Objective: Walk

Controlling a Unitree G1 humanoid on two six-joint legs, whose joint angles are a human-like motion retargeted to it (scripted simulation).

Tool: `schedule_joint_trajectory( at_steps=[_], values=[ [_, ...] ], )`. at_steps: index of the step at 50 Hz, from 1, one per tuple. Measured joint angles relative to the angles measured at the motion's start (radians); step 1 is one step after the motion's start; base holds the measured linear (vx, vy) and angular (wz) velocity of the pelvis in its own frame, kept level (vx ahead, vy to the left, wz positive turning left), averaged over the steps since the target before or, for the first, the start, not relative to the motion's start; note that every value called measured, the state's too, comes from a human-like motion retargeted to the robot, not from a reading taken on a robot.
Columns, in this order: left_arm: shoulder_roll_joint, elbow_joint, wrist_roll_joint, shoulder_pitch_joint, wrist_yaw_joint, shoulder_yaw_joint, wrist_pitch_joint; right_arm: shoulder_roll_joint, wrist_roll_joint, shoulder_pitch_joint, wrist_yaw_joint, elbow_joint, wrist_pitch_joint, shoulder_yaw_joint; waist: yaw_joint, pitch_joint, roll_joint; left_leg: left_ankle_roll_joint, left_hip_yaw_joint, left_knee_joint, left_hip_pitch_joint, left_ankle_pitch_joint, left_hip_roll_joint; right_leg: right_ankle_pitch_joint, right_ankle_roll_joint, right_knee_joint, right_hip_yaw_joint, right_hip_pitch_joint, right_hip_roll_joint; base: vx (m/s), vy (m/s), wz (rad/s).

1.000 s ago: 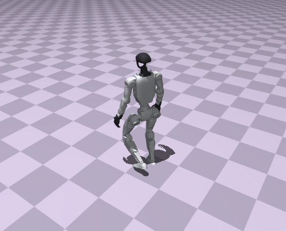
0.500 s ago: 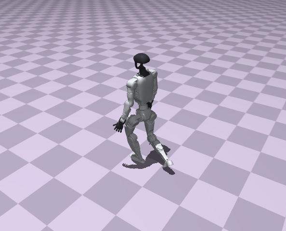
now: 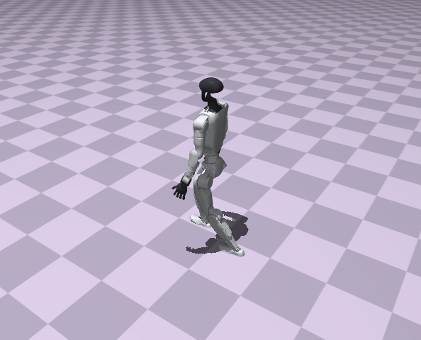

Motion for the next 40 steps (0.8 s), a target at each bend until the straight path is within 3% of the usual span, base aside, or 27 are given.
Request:
schedule_joint_trajectory(
  at_steps=[5,9,12,15,20,23,29,35,40],
  values=[
    [0.016,0.02,-0.041,0.018,-0.007,0.033,-0.001,0.015,-0.006,0.017,0.004,0.01,-0.005,0.013,0.005,-0.017,0.027,-0.084,0.018,0.27,-0.032,0.065,0.106,-0.009,-0.056,0.055,-0.03,0.087,0.066,0.49,-0.16,0.36],
    [0.035,0.014,-0.076,0.025,-0.013,0.044,-0.004,0.018,0.009,0.019,0.009,-0.003,-0.012,0.032,0.016,-0.015,0.086,-0.139,0.075,0.644,-0.153,0.194,0.29,-0.023,-0.117,-0.008,-0.084,0.188,0.165,0.44,-0.16,0.22],
    [0.045,-0.017,-0.081,0.022,-0.01,0.039,-0.005,0.011,0.024,0.014,0.005,-0.02,-0.017,0.042,0.034,-0.012,0.1,-0.105,0.129,0.9,-0.283,0.228,0.417,-0.055,-0.152,-0.035,-0.108,0.24,0.206,0.41,-0.15,0.23],
    [0.051,-0.058,-0.07,0.012,-0.002,0.034,-0.003,0.0,0.028,-0.001,-0.004,-0.032,-0.017,0.05,0.06,-0.008,0.097,-0.041,0.167,1.048,-0.419,0.138,0.499,-0.087,-0.172,-0.065,-0.123,0.291,0.226,0.4,-0.13,0.26],
    [0.053,-0.114,-0.055,-0.001,0.001,0.045,0.004,-0.005,0.023,-0.041,-0.001,-0.047,-0.012,0.051,0.083,0.004,0.042,0.01,0.24,0.957,-0.6,-0.026,0.475,-0.133,-0.164,-0.142,-0.131,0.394,0.203,0.42,-0.08,0.34],
    [0.047,-0.122,-0.057,0.008,-0.002,0.053,0.0,-0.002,0.018,-0.048,0.009,-0.055,-0.015,0.055,0.087,0.003,0.011,-0.002,0.287,0.747,-0.653,-0.055,0.432,-0.168,-0.151,-0.163,-0.133,0.438,0.176,0.44,-0.03,0.38],
    [0.034,-0.101,-0.061,0.026,-0.001,0.057,0.0,0.003,-0.014,-0.056,0.035,-0.057,-0.02,0.078,0.066,-0.036,-0.046,-0.062,0.315,0.224,-0.69,0.026,0.302,-0.216,-0.131,-0.184,-0.149,0.482,0.105,0.42,0.02,0.36],
    [0.029,-0.067,-0.081,0.048,0.003,0.071,0.006,0.0,-0.027,-0.056,0.038,-0.051,-0.019,0.079,0.064,-0.08,-0.084,-0.073,0.293,0.114,-0.691,0.114,0.249,-0.263,-0.126,-0.077,-0.141,0.482,0.054,0.43,0.08,0.15],
    [0.032,-0.031,-0.119,0.06,0.005,0.083,0.004,-0.004,-0.027,-0.046,0.025,-0.031,-0.017,0.053,0.052,-0.095,-0.14,-0.04,0.297,0.156,-0.638,0.186,0.17,-0.193,-0.091,0.115,-0.119,0.468,-0.042,0.46,0.13,0.24]
  ],
)
